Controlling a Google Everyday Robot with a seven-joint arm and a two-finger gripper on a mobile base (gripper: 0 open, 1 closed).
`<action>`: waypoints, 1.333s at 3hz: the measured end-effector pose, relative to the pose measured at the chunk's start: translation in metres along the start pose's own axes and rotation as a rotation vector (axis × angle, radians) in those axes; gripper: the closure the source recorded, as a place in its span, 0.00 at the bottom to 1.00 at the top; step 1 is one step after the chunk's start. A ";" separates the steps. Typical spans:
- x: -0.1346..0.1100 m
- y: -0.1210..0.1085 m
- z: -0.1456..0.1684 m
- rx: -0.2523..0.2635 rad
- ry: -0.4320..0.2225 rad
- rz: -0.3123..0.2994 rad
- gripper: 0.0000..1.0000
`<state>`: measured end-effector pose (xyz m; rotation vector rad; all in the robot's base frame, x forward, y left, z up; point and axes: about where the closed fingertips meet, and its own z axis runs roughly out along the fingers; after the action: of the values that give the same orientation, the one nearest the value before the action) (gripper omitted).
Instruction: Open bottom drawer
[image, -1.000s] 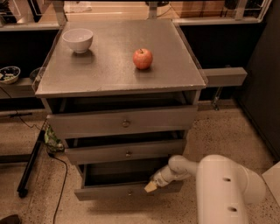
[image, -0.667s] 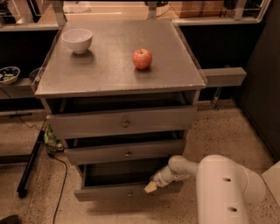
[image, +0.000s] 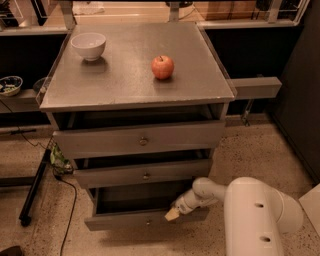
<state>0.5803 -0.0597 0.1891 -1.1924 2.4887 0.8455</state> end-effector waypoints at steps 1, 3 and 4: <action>-0.006 0.001 0.004 -0.030 0.005 0.003 1.00; -0.005 0.012 0.002 -0.065 0.012 -0.008 1.00; -0.005 0.022 0.001 -0.073 0.008 -0.043 1.00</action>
Offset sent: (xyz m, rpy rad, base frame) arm -0.0143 0.0130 0.0101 0.0418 0.0784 0.0521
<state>0.5667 -0.0446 0.1992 -1.2704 2.4480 0.9294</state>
